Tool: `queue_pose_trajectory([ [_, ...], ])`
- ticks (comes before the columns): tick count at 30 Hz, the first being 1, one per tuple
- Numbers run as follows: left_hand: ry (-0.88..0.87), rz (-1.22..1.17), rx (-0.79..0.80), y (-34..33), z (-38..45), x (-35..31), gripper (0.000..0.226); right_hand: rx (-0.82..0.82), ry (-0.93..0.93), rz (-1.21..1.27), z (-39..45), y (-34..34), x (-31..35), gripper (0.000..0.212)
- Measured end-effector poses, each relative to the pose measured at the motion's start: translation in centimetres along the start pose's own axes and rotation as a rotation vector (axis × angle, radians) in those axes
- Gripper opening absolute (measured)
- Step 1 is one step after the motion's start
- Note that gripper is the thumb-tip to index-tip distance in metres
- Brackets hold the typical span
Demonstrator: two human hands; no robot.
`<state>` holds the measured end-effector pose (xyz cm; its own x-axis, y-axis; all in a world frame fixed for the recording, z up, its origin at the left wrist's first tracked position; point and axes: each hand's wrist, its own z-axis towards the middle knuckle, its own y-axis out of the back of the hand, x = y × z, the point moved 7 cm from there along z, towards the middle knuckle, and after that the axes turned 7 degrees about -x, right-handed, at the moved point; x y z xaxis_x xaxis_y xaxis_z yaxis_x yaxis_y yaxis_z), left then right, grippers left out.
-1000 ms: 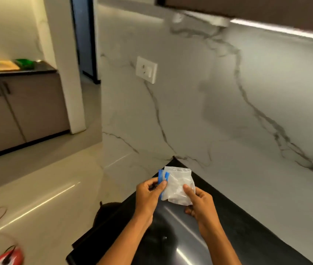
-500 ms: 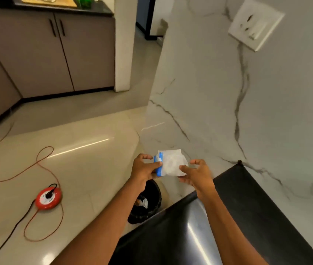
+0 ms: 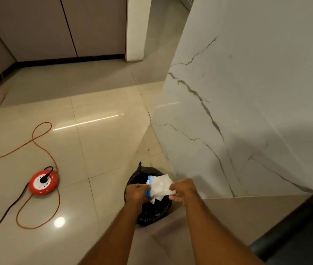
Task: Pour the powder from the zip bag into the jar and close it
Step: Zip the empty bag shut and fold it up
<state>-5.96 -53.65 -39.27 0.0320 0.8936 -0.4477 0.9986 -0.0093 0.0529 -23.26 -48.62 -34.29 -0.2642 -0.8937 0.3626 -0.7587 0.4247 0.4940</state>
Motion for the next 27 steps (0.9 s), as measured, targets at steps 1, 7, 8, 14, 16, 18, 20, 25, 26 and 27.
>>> queue_pose_trajectory([
  [1,0.017,0.006,-0.015,-0.1,1.2,0.8,0.009,0.004,-0.031,-0.033,1.1,-0.8,-0.6,0.034],
  [7,0.062,0.054,-0.099,-0.4,7.2,4.4,0.011,-0.029,-0.092,-0.163,6.8,-3.9,-2.9,0.019],
  [8,0.064,0.057,-0.112,-0.5,8.1,4.7,0.012,-0.029,-0.100,-0.172,7.8,-4.5,-3.3,0.018],
  [14,0.086,0.084,-0.143,-1.1,13.8,6.7,0.014,-0.017,-0.112,-0.205,12.3,-7.3,-4.7,0.033],
  [16,0.102,0.114,-0.128,-1.3,15.7,7.6,0.016,-0.012,-0.105,-0.225,13.5,-8.2,-4.9,0.034],
  [18,0.129,0.170,-0.093,-1.4,17.2,8.6,0.029,-0.017,-0.103,-0.272,14.5,-8.7,-5.3,0.036],
  [20,0.171,0.235,-0.074,-1.1,18.2,9.7,0.043,-0.032,-0.086,-0.312,15.3,-8.8,-5.5,0.038],
  [25,0.203,0.316,-0.062,0.5,18.5,11.4,0.027,-0.094,-0.042,-0.325,16.2,-8.0,-4.9,0.026],
  [26,0.191,0.327,-0.065,0.8,18.2,11.2,0.025,-0.085,-0.039,-0.317,15.9,-8.0,-4.6,0.025],
  [27,0.175,0.333,-0.067,1.0,17.8,10.7,0.023,-0.073,-0.035,-0.304,15.3,-8.0,-4.2,0.025],
])
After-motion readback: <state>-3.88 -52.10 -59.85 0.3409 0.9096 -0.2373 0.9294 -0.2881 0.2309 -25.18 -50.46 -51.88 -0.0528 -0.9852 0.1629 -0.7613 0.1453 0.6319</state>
